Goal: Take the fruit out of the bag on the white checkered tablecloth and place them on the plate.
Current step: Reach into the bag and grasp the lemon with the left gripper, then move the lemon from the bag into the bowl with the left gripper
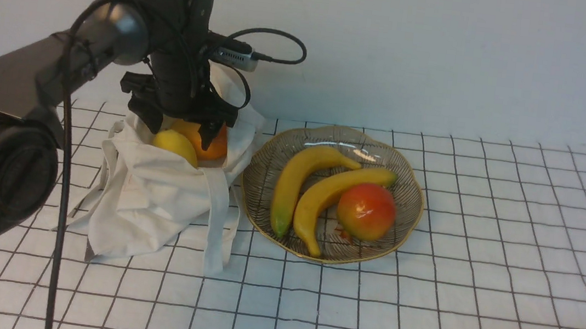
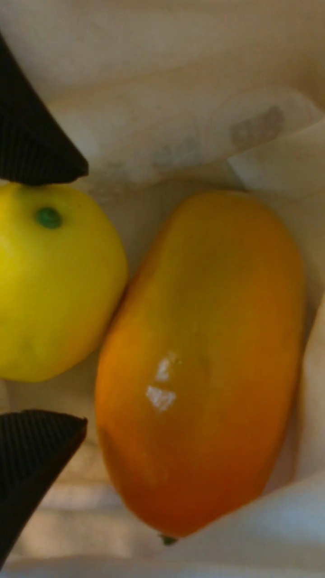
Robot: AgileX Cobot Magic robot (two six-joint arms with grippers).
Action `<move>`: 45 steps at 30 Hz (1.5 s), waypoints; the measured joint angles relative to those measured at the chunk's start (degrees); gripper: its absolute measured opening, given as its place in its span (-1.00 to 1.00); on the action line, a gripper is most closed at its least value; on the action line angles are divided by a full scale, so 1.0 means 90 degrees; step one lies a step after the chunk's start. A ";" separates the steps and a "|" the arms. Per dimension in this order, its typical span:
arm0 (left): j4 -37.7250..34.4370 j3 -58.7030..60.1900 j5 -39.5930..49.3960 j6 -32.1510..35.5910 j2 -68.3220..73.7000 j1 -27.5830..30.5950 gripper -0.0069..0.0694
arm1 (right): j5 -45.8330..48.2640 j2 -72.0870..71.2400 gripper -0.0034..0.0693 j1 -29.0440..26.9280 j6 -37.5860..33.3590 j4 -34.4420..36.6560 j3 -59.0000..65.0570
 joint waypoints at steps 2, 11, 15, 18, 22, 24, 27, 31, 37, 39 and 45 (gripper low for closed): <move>-0.0006 0.0006 0.0000 0.0006 0.0000 0.0000 0.77 | 0.0000 0.0000 -0.95 0.0000 0.0000 0.0000 0.0000; 0.0367 0.0767 0.0024 -0.0090 -0.0263 -0.0006 0.76 | 0.0000 0.0000 -0.95 0.0000 0.0000 0.0000 0.0000; 0.0409 0.0767 0.0018 -0.0233 -0.0263 -0.0011 0.76 | 0.0000 0.0000 -0.95 0.0000 0.0000 0.0000 0.0000; 0.0432 0.0760 -0.0029 -0.0272 -0.0191 -0.0013 0.76 | 0.0000 0.0000 -0.95 0.0000 0.0000 0.0000 0.0000; 0.0501 0.0710 -0.0210 -0.0297 -0.0121 -0.0018 0.66 | 0.0000 0.0000 -0.95 0.0000 0.0000 0.0000 0.0000; 0.0494 0.0669 -0.0195 -0.0232 -0.0120 -0.0018 0.64 | 0.0000 0.0000 -0.95 0.0000 0.0000 0.0000 0.0000; 0.0427 0.0608 -0.0113 -0.0113 -0.0120 -0.0018 0.64 | 0.0000 0.0000 -0.95 0.0000 0.0000 0.0000 0.0000; 0.0398 0.0608 -0.0002 -0.0056 -0.0280 -0.0013 0.64 | 0.0000 0.0000 -0.95 0.0000 0.0000 0.0000 0.0000; 0.0390 0.0608 0.0042 -0.0014 -0.1030 -0.0013 0.64 | 0.0000 0.0000 -0.95 0.0000 0.0000 0.0000 0.0000; 0.0388 0.0608 0.0055 -0.0014 -0.1221 -0.0013 0.64 | 0.0000 0.0000 -0.95 0.0000 0.0000 0.0000 0.0000; -0.0453 0.0608 0.0098 0.0001 -0.2070 -0.0013 0.64 | 0.0000 0.0000 -0.95 0.0000 0.0000 0.0000 0.0000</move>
